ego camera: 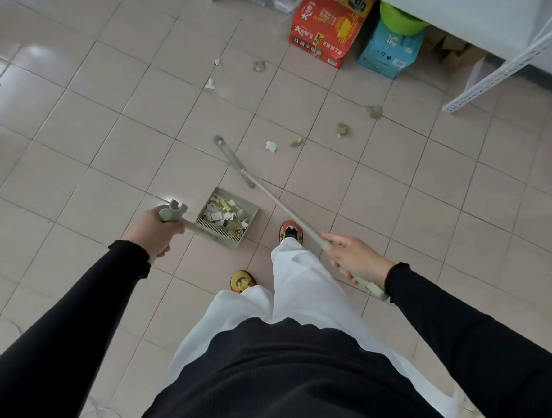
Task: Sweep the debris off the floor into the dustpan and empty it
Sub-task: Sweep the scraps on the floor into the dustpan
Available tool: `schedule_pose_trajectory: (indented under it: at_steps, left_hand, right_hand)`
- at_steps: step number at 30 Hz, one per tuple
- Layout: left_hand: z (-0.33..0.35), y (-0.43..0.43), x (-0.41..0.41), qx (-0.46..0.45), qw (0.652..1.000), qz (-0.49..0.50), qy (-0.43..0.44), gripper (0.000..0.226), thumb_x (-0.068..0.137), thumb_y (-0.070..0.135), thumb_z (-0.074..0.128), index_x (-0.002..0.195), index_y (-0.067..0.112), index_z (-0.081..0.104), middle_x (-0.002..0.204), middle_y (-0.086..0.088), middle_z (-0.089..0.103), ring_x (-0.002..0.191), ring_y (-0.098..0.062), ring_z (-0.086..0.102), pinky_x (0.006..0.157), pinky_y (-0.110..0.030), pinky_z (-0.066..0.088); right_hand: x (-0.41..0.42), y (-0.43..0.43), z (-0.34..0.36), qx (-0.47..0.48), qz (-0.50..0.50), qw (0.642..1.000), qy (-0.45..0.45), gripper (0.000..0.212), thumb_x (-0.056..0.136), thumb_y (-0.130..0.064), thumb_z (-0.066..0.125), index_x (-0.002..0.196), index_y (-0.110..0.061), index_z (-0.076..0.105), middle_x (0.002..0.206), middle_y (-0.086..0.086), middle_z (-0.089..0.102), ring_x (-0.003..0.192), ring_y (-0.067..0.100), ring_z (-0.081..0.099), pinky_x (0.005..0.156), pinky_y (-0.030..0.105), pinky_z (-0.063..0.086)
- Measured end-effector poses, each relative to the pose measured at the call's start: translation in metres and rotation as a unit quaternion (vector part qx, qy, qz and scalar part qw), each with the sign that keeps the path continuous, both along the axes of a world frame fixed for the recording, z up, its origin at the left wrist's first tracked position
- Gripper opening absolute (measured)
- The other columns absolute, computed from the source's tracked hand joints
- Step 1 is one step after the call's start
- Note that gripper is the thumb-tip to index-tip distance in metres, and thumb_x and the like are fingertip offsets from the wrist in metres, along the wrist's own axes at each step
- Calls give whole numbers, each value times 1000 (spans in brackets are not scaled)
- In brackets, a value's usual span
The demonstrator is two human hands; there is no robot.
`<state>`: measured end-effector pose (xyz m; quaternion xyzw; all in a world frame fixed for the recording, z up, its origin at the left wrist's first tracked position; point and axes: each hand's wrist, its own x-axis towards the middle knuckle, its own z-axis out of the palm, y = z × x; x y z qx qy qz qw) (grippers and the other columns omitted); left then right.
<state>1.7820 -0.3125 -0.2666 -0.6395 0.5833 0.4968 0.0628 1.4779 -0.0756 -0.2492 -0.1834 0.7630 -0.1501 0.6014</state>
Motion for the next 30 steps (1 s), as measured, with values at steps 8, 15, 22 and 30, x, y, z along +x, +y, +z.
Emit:
schedule_pose_trajectory:
  at_steps: [8, 15, 22, 30]
  left_hand:
    - [-7, -48, -89, -5, 999, -33, 8, 22, 89, 7, 62, 111, 10, 65, 83, -16, 56, 51, -22, 45, 46, -24, 36]
    - [-8, -94, -179, 10, 999, -41, -4, 25, 85, 5, 63, 109, 12, 65, 73, -8, 51, 50, -22, 45, 47, -25, 35]
    - [0, -129, -245, 25, 999, -22, 1, 24, 94, 13, 59, 118, 7, 59, 96, -12, 69, 51, -16, 43, 46, -26, 36]
    - [1, -146, -264, 24, 999, -44, -18, 21, 95, 14, 60, 114, 9, 58, 112, -18, 73, 51, -17, 45, 46, -27, 38]
  right_hand:
    - [-108, -66, -21, -10, -31, 996, 84, 53, 101, -18, 38, 153, -28, 37, 77, 3, 51, 51, 14, 43, 42, 26, 39]
    - [-187, -145, -45, 18, 39, 989, 144, 53, 98, -12, 33, 149, -19, 41, 105, 13, 61, 66, 23, 55, 59, 34, 48]
    - [-199, -182, -58, 80, 99, 985, 114, 43, 99, -3, 38, 141, -1, 48, 71, 8, 52, 58, 24, 52, 52, 25, 44]
    - [-228, -133, -5, 68, 95, 993, -1, 48, 99, -14, 39, 143, -30, 50, 75, 4, 49, 48, 12, 39, 39, 23, 31]
